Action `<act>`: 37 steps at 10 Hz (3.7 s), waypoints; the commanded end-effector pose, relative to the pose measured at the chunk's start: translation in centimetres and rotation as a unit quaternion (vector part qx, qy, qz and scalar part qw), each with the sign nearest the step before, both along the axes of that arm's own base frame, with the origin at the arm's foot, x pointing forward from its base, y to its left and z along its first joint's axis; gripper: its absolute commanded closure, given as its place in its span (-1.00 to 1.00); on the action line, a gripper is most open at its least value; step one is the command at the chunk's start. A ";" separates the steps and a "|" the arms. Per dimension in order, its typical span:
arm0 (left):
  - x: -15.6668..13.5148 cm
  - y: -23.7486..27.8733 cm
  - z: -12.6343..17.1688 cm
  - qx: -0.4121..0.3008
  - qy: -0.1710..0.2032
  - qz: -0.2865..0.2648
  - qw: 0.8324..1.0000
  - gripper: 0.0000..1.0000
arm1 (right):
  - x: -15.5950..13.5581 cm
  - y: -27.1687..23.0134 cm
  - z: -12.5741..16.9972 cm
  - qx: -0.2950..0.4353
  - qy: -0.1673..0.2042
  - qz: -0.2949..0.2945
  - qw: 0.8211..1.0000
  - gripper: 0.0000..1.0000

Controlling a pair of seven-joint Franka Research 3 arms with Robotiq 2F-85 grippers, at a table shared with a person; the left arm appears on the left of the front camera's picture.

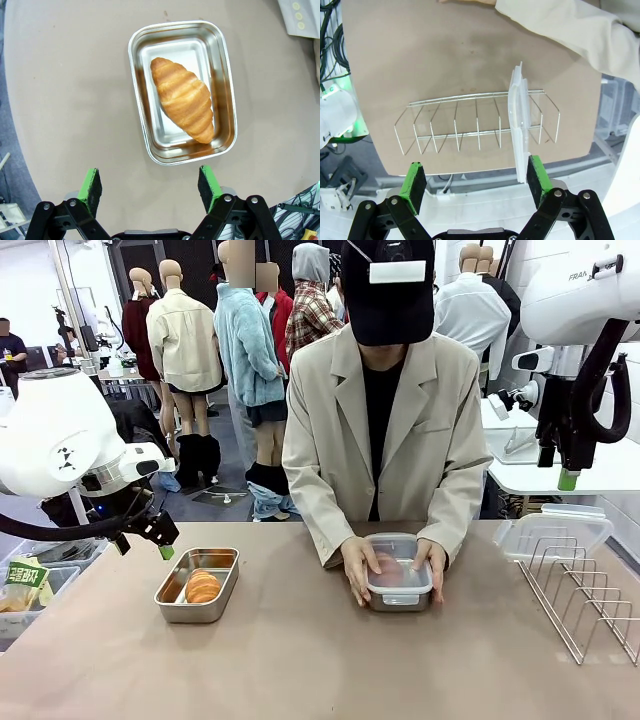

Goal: Place the bread in airtight containers.
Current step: Pick up one Airtight Container lid and hand it to the human.

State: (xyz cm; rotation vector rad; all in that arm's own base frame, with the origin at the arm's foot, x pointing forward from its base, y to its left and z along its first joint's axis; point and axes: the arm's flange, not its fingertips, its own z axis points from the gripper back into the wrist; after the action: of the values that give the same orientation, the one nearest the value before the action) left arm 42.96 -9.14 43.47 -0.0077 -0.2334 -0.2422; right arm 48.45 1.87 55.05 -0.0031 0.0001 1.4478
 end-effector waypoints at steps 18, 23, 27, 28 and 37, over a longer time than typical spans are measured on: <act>0.1 -0.1 0.0 0.000 -0.005 0.009 1.000 -1.00 | 0.2 -0.1 0.2 -0.006 0.006 0.000 1.000 -1.00; 0.1 -0.1 0.0 0.000 -0.005 0.009 1.000 -1.00 | 0.2 -0.1 0.2 -0.006 0.006 0.000 1.000 -1.00; 0.1 -0.1 0.0 0.000 -0.005 0.009 1.000 -1.00 | 0.2 -0.1 0.2 -0.006 0.006 0.000 1.000 -1.00; 0.1 -0.1 0.0 0.000 -0.005 0.009 1.000 -1.00 | 0.2 -0.1 0.2 -0.006 0.006 0.000 1.000 -1.00; 0.1 -0.1 0.0 0.000 -0.005 0.009 1.000 -1.00 | 0.0 0.0 0.0 0.000 0.000 0.000 1.000 -1.00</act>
State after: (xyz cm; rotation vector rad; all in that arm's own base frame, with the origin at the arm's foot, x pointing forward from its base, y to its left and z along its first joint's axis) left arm 42.96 -9.14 43.47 -0.0077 -0.2334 -0.2421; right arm 48.46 1.88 55.01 -0.0028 0.0007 1.4468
